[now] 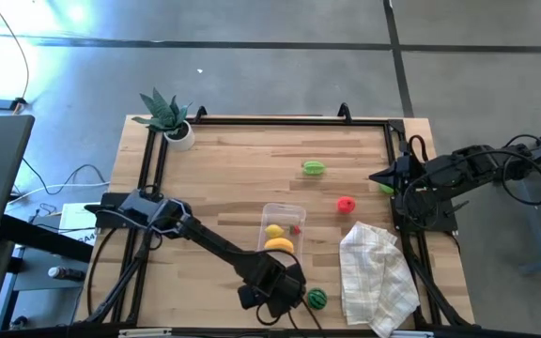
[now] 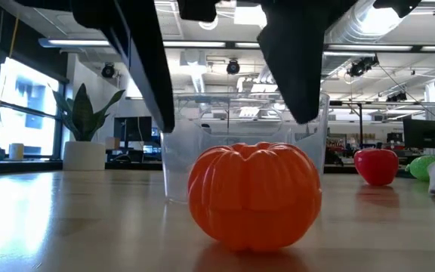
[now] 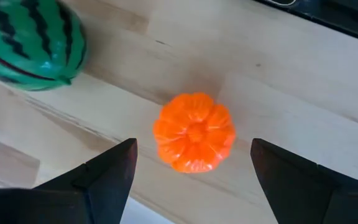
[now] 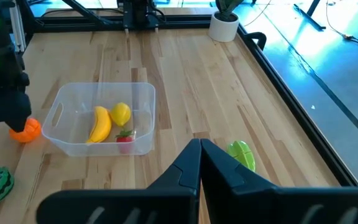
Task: Pick and placing Produce into tupperware
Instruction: Put the pumpkin into the transparent bin
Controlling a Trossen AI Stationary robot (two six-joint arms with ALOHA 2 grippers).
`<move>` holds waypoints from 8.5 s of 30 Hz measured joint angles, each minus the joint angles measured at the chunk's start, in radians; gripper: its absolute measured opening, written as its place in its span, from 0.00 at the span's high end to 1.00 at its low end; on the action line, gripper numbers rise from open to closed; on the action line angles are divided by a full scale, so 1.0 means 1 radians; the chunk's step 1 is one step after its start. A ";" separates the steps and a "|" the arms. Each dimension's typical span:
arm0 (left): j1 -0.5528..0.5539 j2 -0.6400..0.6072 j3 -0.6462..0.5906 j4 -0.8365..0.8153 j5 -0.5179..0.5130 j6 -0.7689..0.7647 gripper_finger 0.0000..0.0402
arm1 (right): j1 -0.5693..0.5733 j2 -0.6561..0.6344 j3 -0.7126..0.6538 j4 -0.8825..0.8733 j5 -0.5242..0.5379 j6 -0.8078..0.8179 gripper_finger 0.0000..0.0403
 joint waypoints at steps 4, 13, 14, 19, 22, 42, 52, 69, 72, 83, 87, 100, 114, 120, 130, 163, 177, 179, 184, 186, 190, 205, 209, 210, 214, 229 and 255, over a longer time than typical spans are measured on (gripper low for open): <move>-0.001 0.003 0.000 0.005 0.032 -0.002 0.24 | 0.000 0.000 0.000 0.000 0.000 0.000 1.00; -0.001 0.027 -0.001 0.013 0.041 0.000 0.24 | 0.000 0.000 0.000 0.000 0.000 0.000 1.00; -0.001 0.028 -0.001 0.015 0.041 0.001 0.24 | 0.000 0.000 0.000 0.000 0.000 0.000 1.00; -0.001 0.048 -0.002 0.013 0.042 0.020 0.24 | 0.000 0.000 0.000 0.000 0.000 0.000 1.00; 0.001 0.055 0.002 0.057 0.041 0.022 0.24 | 0.000 0.000 0.000 0.000 0.000 0.000 1.00; 0.045 0.075 0.000 0.062 0.056 0.015 0.24 | 0.000 0.000 0.000 0.000 0.000 0.000 1.00; 0.045 0.074 0.000 0.117 0.128 0.015 0.24 | 0.000 0.000 0.000 0.000 0.000 0.000 1.00; 0.045 0.118 0.002 0.137 0.143 -0.014 0.24 | 0.000 0.000 0.000 0.000 0.000 0.000 1.00; 0.045 0.119 0.001 0.137 0.154 -0.012 0.24 | 0.000 0.000 0.000 0.000 0.000 0.000 1.00; 0.050 0.119 0.001 0.128 0.139 -0.014 0.33 | 0.000 0.000 0.000 0.000 0.000 0.000 1.00; 0.050 0.119 0.001 0.125 0.138 -0.013 0.40 | 0.000 0.000 0.000 0.001 0.000 0.000 1.00; 0.051 0.120 0.000 0.130 0.138 -0.012 0.35 | 0.000 0.000 0.000 0.001 0.000 0.000 1.00; 0.051 0.121 0.000 0.129 0.138 -0.013 0.35 | 0.000 0.000 0.000 0.000 0.000 0.000 1.00; 0.051 0.121 0.000 0.127 0.140 -0.012 0.43 | 0.000 0.000 0.000 0.001 0.000 0.000 1.00; 0.051 0.122 0.000 0.128 0.166 -0.027 0.38 | 0.000 0.000 0.000 0.000 0.000 0.000 1.00; 0.051 0.125 0.241 -0.078 0.084 -0.060 0.44 | 0.000 0.000 0.000 0.001 0.000 0.000 1.00; 0.100 0.018 0.257 -0.200 -0.093 -0.035 0.42 | 0.000 0.000 0.000 0.001 0.000 0.000 1.00; 0.119 0.005 0.259 -0.209 -0.109 -0.035 0.42 | 0.000 0.000 0.000 0.001 0.000 0.000 1.00; 0.180 -0.022 0.258 -0.203 -0.116 -0.034 0.43 | 0.000 0.000 0.000 0.001 0.000 0.000 1.00; 0.209 -0.029 0.259 -0.208 -0.123 -0.034 0.43 | 0.000 0.000 0.000 0.001 0.000 0.000 1.00; 0.265 -0.028 0.259 -0.210 -0.124 -0.027 0.41 | 0.000 0.000 0.000 0.001 0.000 0.000 1.00; 0.426 -0.028 0.123 -0.210 -0.031 -0.089 0.43 | 0.000 0.000 0.000 0.001 0.000 0.000 1.00; 0.438 -0.028 0.064 -0.208 -0.018 -0.112 0.43 | 0.000 0.000 0.000 0.001 0.000 0.000 1.00; 0.438 -0.027 0.052 -0.207 -0.019 -0.113 0.43 | 0.000 0.000 0.000 0.001 0.000 0.000 1.00; 0.437 -0.027 0.003 -0.163 -0.021 -0.114 0.41 | 0.000 0.000 0.000 0.001 0.000 0.000 1.00; 0.437 -0.026 -0.070 -0.055 0.017 -0.138 0.39 | 0.000 0.000 0.000 0.001 0.000 0.000 1.00; 0.435 0.011 -0.069 -0.020 0.076 -0.169 0.40 | 0.000 0.000 0.000 0.001 0.000 0.000 1.00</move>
